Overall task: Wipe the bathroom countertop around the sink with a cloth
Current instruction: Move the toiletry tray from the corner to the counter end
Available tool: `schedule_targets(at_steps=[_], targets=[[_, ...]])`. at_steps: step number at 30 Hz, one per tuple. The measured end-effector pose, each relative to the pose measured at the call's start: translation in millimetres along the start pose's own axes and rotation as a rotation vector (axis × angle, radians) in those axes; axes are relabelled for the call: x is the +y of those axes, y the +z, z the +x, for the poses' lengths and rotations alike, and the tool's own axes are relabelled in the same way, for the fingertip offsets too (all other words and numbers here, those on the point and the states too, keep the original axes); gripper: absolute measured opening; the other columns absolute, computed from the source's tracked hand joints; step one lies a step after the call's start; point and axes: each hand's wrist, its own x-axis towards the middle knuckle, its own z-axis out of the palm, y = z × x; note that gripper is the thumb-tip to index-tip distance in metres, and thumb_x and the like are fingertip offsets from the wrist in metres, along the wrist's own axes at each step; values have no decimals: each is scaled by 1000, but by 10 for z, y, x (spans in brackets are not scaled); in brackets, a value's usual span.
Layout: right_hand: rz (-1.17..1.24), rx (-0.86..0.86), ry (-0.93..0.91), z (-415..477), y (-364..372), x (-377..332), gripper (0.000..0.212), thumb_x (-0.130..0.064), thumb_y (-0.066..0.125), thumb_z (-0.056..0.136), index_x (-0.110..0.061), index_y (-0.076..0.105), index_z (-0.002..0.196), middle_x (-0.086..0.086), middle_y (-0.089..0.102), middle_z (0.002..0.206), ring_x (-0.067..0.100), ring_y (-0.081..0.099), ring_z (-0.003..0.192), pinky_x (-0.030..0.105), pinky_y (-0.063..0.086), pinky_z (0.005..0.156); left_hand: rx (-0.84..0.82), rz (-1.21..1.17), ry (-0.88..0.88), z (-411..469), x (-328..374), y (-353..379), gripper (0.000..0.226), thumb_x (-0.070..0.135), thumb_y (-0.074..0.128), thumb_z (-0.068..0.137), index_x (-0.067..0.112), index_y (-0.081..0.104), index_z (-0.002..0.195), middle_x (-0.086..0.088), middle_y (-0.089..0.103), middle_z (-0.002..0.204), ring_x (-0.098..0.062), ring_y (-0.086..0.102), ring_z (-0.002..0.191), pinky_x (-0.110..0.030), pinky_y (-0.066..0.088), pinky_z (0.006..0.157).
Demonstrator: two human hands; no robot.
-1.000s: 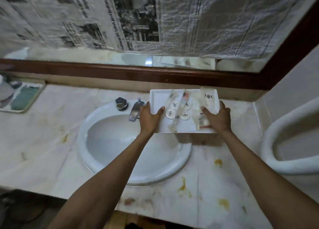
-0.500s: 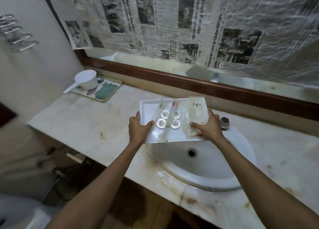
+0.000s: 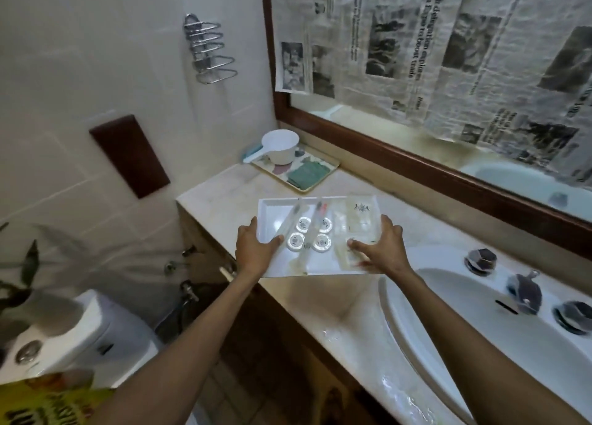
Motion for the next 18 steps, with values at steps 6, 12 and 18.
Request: schedule_targets(at_steps=[6, 12, 18], targets=[[-13, -80, -52, 743, 802, -417, 79, -47, 87, 63, -16, 46, 123, 6, 41, 109, 33, 52, 110, 39, 47, 95, 67, -54, -87, 834, -419, -255, 70, 32, 79, 85, 11, 49, 145, -5, 48, 120, -25, 57, 112, -32, 47, 96], [-47, -207, -56, 1402, 1616, -725, 82, -49, 86, 64, -14, 47, 127, 13, 48, 115, 31, 51, 111, 40, 49, 94, 120, -31, -213, 1603, -870, -474, 78, 34, 80, 85, 13, 44, 150, -11, 51, 138, -29, 56, 124, -38, 48, 101], [-98, -323, -43, 1856, 2264, -939, 80, -55, 86, 58, -16, 53, 119, 8, 53, 109, 27, 54, 107, 37, 50, 86, 111, -69, -256, 2155, -1263, -679, 58, 25, 79, 86, 14, 56, 138, -8, 55, 131, -26, 56, 119, -31, 44, 93]])
